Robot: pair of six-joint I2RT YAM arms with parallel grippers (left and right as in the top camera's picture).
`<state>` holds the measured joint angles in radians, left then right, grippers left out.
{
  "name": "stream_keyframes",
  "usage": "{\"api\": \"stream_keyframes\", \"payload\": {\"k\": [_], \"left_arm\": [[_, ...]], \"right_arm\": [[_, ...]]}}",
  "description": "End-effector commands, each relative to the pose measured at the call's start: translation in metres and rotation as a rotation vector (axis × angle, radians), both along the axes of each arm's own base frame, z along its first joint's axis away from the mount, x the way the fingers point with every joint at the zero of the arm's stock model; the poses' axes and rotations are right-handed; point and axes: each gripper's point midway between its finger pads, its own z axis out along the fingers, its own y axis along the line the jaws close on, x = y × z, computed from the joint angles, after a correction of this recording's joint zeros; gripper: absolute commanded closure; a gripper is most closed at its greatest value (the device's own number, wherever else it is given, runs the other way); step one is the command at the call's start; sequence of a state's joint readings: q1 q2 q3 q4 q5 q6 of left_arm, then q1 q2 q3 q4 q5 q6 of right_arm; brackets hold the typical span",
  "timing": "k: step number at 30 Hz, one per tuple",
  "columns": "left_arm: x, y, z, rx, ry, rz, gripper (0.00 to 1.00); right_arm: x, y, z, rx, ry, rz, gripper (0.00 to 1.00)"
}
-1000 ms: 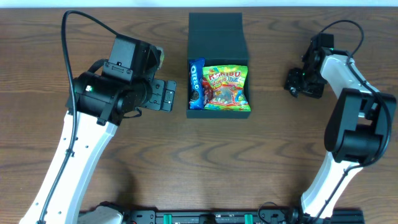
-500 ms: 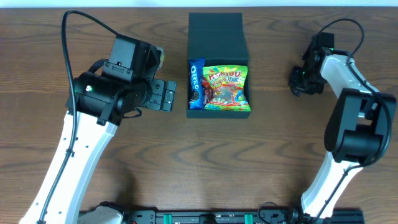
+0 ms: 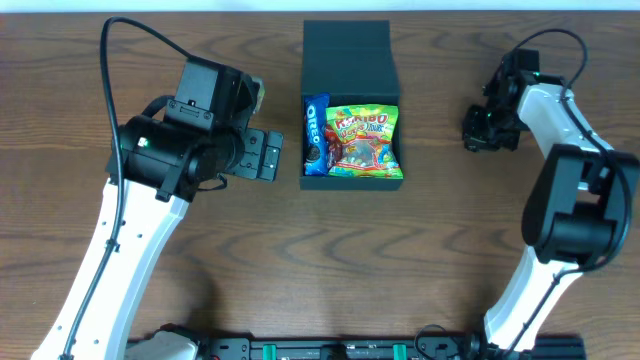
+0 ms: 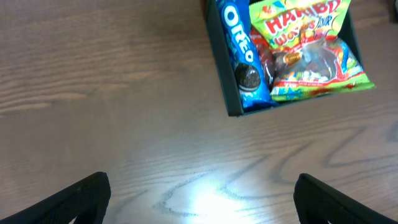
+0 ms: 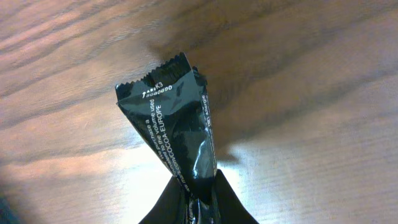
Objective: Pack container
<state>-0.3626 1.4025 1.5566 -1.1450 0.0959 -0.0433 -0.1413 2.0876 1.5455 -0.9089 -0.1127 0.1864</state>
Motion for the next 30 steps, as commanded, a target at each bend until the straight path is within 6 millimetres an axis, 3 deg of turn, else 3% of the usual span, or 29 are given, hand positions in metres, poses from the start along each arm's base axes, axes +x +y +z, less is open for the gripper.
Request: {"api": "stream_keyframes", "payload": {"k": [1,4,8,11,20,26,30], "left_arm": [[0.001,0.004,0.002,0.032,-0.010,-0.008,0.05],[0.001,0.004,0.002,0.031,-0.010,-0.007,0.05],[0.000,0.002,0.002,0.022,-0.005,-0.013,0.05],[-0.001,0.003,0.001,0.025,0.001,-0.012,0.05],[-0.005,0.013,-0.003,0.031,0.034,0.015,0.05],[-0.006,0.018,-0.004,0.035,0.046,0.029,0.05],[-0.007,0.019,-0.005,0.037,0.052,0.031,0.05]], "right_arm": [[0.016,0.013,0.076,0.005,-0.176,0.021,0.99],[0.002,0.030,0.118,0.041,-0.220,-0.035,0.99],[-0.022,0.090,0.171,0.213,-0.289,0.057,0.99],[-0.031,0.124,0.187,0.249,-0.314,0.133,0.99],[-0.054,0.240,0.177,0.298,-0.289,0.351,0.99],[-0.061,0.269,0.150,0.188,-0.247,0.284,0.99],[-0.058,0.270,0.117,0.137,-0.173,0.192,0.99]]}}
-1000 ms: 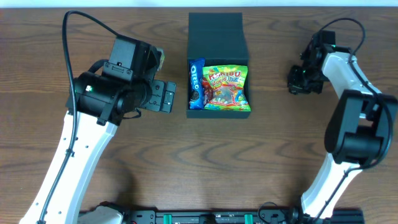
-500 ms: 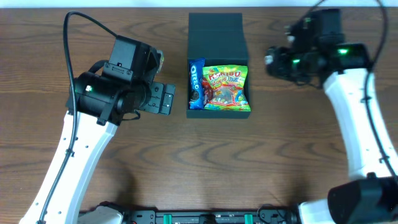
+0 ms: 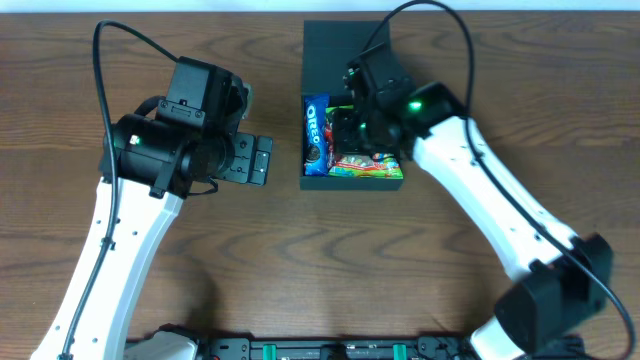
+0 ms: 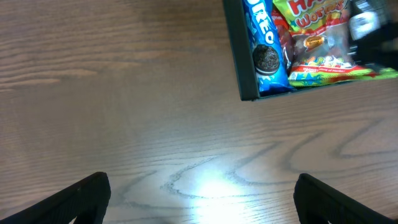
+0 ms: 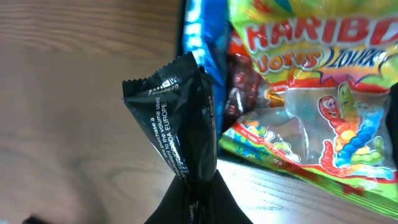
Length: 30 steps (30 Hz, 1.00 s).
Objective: Pack container
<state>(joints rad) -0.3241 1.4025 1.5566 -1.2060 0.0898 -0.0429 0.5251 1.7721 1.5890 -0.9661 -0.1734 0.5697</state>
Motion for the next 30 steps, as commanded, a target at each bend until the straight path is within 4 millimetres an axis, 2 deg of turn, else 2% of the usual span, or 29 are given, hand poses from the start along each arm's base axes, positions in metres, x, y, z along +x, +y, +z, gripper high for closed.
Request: {"api": "stream_keyframes", "payload": {"k": [1,5,9,15,16,17,19,20,22,26,28,30], "left_arm": [[0.000,0.003,0.002,0.012,0.000,-0.011,0.05],[-0.002,0.005,0.000,0.016,0.012,-0.007,0.05],[-0.003,0.005,0.000,0.018,0.014,-0.007,0.05],[-0.003,0.005,0.000,0.017,0.014,-0.007,0.05],[-0.003,0.005,0.000,0.017,0.014,-0.007,0.05],[-0.003,0.005,0.000,0.017,0.014,-0.007,0.05],[-0.003,0.005,0.000,0.017,0.014,-0.007,0.05],[-0.003,0.005,0.000,0.017,0.014,-0.007,0.05],[-0.003,0.005,0.000,0.017,0.014,-0.007,0.05],[-0.002,0.005,0.000,0.016,0.010,-0.007,0.05],[0.001,0.004,0.002,0.012,-0.003,-0.007,0.05],[0.006,0.002,0.005,0.004,-0.027,-0.007,0.05]], "right_arm": [[0.011,-0.009,-0.031,-0.071,0.056,-0.142,0.99],[0.016,-0.005,-0.060,-0.093,0.107,-0.169,0.99],[0.021,0.000,-0.080,-0.105,0.123,-0.166,0.99],[0.028,0.004,-0.087,-0.096,0.110,-0.165,0.99],[0.029,0.005,-0.087,-0.092,0.106,-0.165,0.96],[0.029,0.006,-0.087,-0.087,0.106,-0.163,0.83],[0.028,0.009,-0.086,-0.071,0.113,-0.157,0.31],[0.027,0.009,-0.086,-0.069,0.115,-0.156,0.18],[0.027,0.009,-0.086,-0.068,0.115,-0.155,0.01],[0.030,0.012,-0.079,-0.055,0.093,-0.130,0.01],[0.033,0.013,-0.063,-0.040,0.052,-0.108,0.01],[0.035,0.015,-0.035,-0.013,-0.010,-0.082,0.01]]}}
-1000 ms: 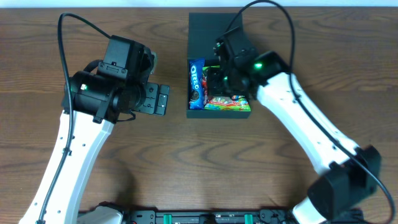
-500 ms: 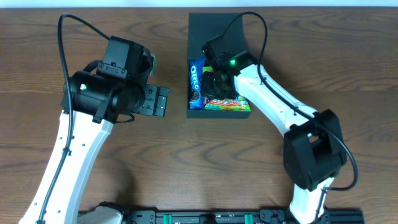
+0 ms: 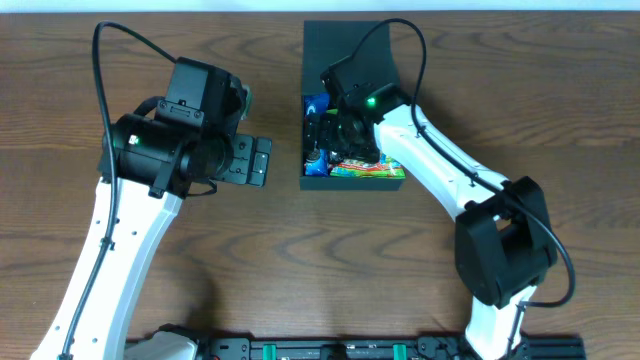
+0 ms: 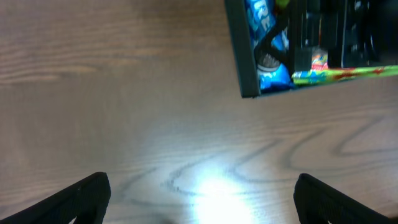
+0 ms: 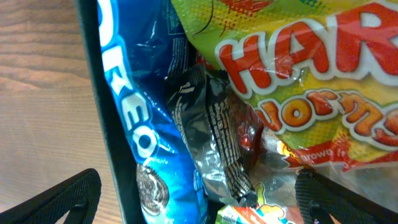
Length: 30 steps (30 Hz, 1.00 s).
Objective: Pack container
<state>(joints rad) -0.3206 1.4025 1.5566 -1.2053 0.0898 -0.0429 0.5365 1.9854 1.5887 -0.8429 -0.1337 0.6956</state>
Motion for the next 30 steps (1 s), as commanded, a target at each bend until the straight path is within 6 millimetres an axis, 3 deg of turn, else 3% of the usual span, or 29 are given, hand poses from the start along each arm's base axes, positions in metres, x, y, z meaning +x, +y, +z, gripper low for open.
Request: {"api": "stream_keyframes", "payload": {"k": [1,7,9,12,14,16,19,22,30], "left_arm": [[0.010,0.000,0.006,-0.001,-0.042,-0.010,0.05],[0.039,-0.011,0.009,-0.043,-0.116,-0.003,0.05],[0.053,-0.009,0.003,-0.066,-0.113,0.038,0.05],[0.083,-0.018,-0.007,-0.222,-0.097,0.038,0.05],[0.110,-0.024,-0.012,-0.378,-0.093,0.055,0.05],[0.148,-0.027,-0.023,-0.518,-0.100,0.085,0.05],[0.183,-0.032,-0.050,-0.575,-0.077,0.106,0.05],[0.213,-0.054,-0.074,-0.631,-0.019,0.073,0.05],[0.255,-0.077,-0.116,-0.651,0.024,0.080,0.05]], "right_arm": [[0.007,0.001,0.062,0.047,-0.143,0.052,0.01],[-0.025,-0.021,0.171,0.109,-0.363,0.116,0.01],[-0.037,-0.042,0.193,0.069,-0.410,0.084,0.01],[-0.056,-0.095,0.208,-0.099,-0.444,-0.013,0.01],[-0.071,-0.123,0.207,-0.189,-0.419,-0.049,0.01],[-0.087,-0.137,0.200,-0.240,-0.361,-0.050,0.01],[-0.097,-0.143,0.186,-0.274,-0.298,-0.038,0.01],[-0.105,-0.147,0.162,-0.301,-0.231,-0.047,0.01],[-0.120,-0.149,0.121,-0.344,-0.131,-0.036,0.01]]}}
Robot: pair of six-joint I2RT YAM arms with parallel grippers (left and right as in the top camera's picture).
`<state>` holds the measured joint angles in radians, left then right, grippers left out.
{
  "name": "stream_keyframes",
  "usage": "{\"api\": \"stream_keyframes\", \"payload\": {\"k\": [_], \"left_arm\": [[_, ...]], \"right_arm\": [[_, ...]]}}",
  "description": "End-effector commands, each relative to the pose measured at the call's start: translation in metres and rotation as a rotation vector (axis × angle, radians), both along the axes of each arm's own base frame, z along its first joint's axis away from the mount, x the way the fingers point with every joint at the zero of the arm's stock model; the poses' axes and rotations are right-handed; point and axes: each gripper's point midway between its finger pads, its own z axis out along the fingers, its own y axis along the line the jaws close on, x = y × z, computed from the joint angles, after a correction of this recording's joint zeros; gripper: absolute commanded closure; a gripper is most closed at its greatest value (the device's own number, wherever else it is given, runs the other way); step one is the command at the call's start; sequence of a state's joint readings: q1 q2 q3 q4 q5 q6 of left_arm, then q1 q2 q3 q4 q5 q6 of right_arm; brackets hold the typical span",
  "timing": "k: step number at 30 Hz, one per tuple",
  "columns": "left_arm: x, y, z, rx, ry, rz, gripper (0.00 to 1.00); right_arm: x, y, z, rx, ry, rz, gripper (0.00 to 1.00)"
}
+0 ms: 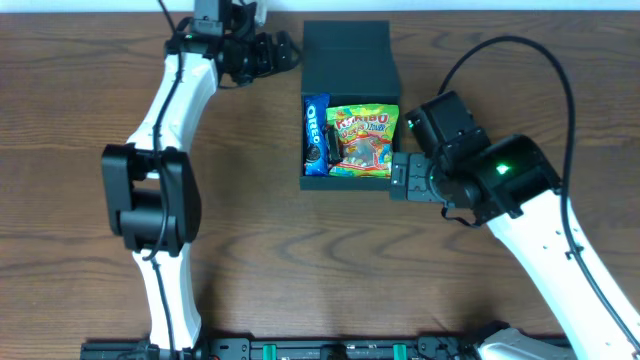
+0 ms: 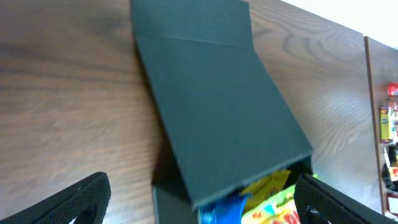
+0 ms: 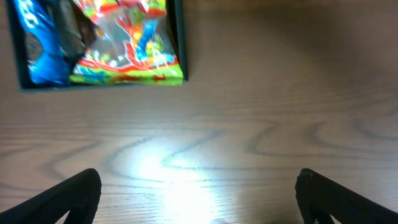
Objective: Pack container
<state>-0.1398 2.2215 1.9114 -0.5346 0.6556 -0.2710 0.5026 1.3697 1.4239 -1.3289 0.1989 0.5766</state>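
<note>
The black box (image 1: 352,176) stands at the table's middle with its lid (image 1: 346,48) folded back, away from the front. Inside lie a blue Oreo pack (image 1: 317,135) and a Haribo bag (image 1: 365,138). A dark wrapper (image 3: 69,32) shows between them in the right wrist view. My left gripper (image 1: 288,52) hangs open beside the lid's left edge, and the lid (image 2: 211,106) fills its view above the left gripper (image 2: 208,202). My right gripper (image 1: 398,178) is open and empty just off the box's front right corner, the right gripper (image 3: 199,199) over bare wood.
Brown wooden table (image 1: 300,270) all round the box. The right arm's body (image 1: 490,180) sits to the right of the box. The left arm (image 1: 160,150) stretches up the left side to the far edge.
My right gripper was open down inside the box over the dark wrapper; now it is outside, off the front right corner. My left gripper was left of the box; now it is by the lid.
My right gripper was shut on a black wrapper at the table's right. Then it held the wrapper over the box. Then it was open, with the wrapper lying between the Oreo pack and the Haribo bag. Now it is outside the box, and the left gripper is at the lid.
</note>
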Motion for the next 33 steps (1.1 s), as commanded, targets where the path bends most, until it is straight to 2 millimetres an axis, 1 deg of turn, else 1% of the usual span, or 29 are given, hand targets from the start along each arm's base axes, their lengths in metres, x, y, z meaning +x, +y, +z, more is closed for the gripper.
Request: {"api": "stream_keyframes", "payload": {"k": [1,3,6,11,14,15,20,23,26,30,33], "left_arm": [[0.011,-0.009,-0.009,-0.056,0.028,0.003,0.05],[0.013,-0.016,-0.021,-0.089,0.048,-0.012,0.05],[0.015,-0.021,-0.038,-0.097,0.072,-0.012,0.05],[0.017,-0.026,-0.064,-0.093,0.106,0.000,0.05],[0.017,-0.033,-0.073,-0.098,0.113,-0.012,0.05],[0.017,-0.038,-0.076,-0.107,0.110,-0.025,0.05],[0.014,-0.067,-0.078,-0.178,0.086,-0.100,0.05],[0.012,-0.078,-0.077,-0.178,0.053,-0.141,0.05],[0.015,-0.086,-0.069,-0.186,-0.020,-0.189,0.05],[0.021,-0.089,-0.060,-0.185,-0.112,-0.233,0.05],[0.021,-0.094,-0.052,-0.193,-0.194,-0.303,0.05]], "right_arm": [[-0.002,-0.002,-0.012,-0.021,0.015,-0.017,0.01],[-0.003,-0.002,-0.019,-0.022,0.021,-0.026,0.01],[-0.002,-0.001,-0.025,-0.021,0.022,-0.027,0.01],[0.000,-0.001,-0.026,-0.018,0.016,-0.030,0.01],[0.001,0.000,-0.025,-0.015,0.010,-0.030,0.01],[0.002,0.000,-0.025,-0.013,0.008,-0.030,0.01],[0.003,0.001,-0.025,-0.011,0.004,-0.030,0.01],[0.002,0.001,-0.025,-0.011,0.005,-0.030,0.01],[0.002,0.001,-0.025,-0.013,0.006,-0.030,0.01],[0.002,0.000,-0.025,-0.017,0.008,-0.031,0.01],[0.003,0.000,-0.025,-0.016,0.003,-0.031,0.01]]}}
